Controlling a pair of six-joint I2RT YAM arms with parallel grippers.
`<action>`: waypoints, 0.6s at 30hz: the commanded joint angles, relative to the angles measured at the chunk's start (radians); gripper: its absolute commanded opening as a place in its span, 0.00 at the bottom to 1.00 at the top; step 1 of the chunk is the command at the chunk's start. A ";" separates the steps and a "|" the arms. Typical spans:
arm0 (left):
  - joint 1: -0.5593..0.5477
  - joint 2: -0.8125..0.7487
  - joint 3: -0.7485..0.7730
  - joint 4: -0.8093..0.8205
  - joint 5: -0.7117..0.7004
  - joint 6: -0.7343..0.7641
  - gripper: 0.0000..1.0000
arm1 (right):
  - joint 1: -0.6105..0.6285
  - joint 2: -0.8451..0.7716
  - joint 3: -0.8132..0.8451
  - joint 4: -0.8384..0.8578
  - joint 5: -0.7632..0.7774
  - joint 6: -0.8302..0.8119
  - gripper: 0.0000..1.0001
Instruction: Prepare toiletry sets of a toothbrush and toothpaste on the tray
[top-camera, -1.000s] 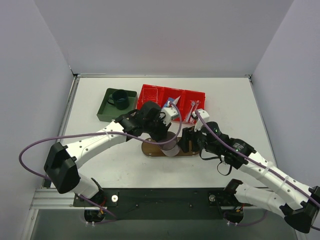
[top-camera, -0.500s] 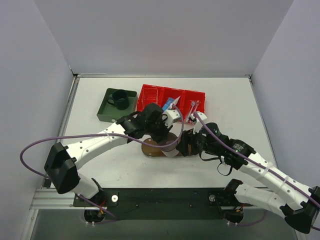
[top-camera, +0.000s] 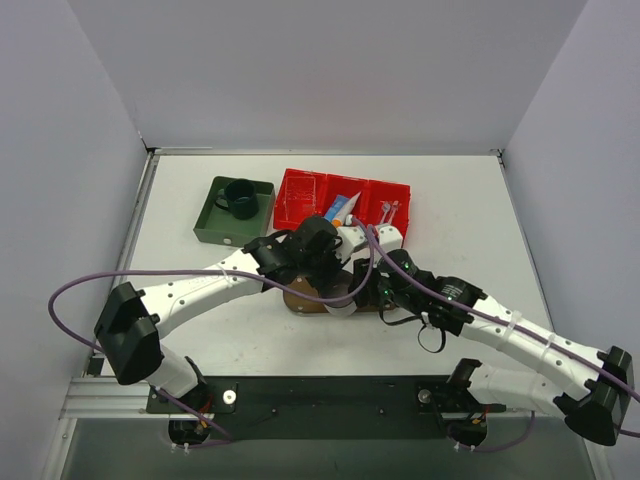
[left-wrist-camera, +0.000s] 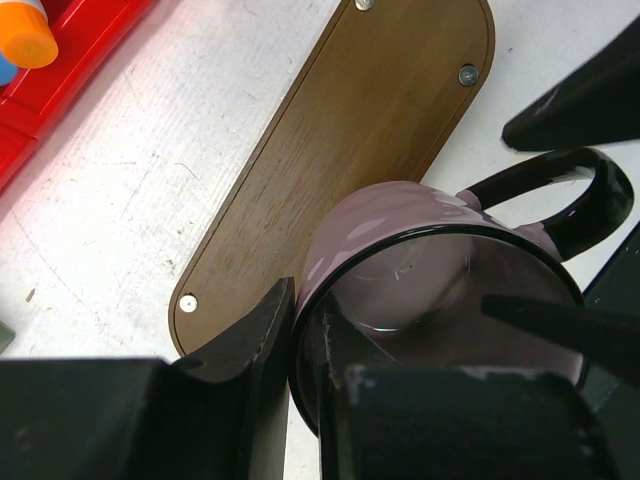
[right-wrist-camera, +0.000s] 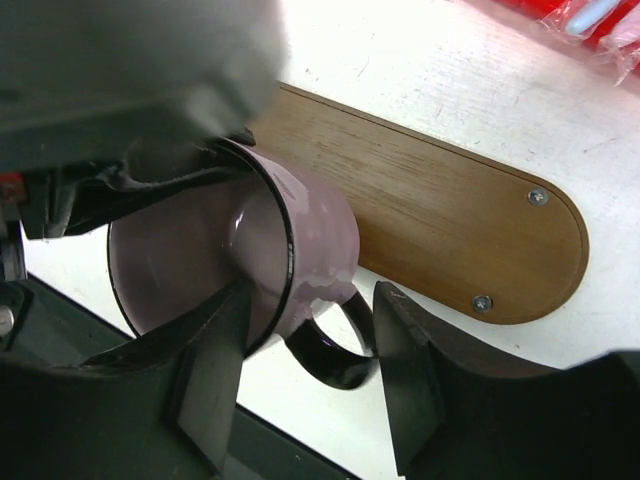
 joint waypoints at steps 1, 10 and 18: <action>-0.004 -0.004 0.026 0.068 0.008 -0.027 0.00 | 0.046 0.058 0.027 0.038 0.103 0.008 0.47; -0.007 -0.002 0.022 0.081 0.032 -0.076 0.00 | 0.078 0.098 -0.009 0.110 0.164 0.025 0.27; -0.004 0.022 0.017 0.097 0.020 -0.156 0.00 | 0.080 0.098 -0.019 0.087 0.250 0.106 0.00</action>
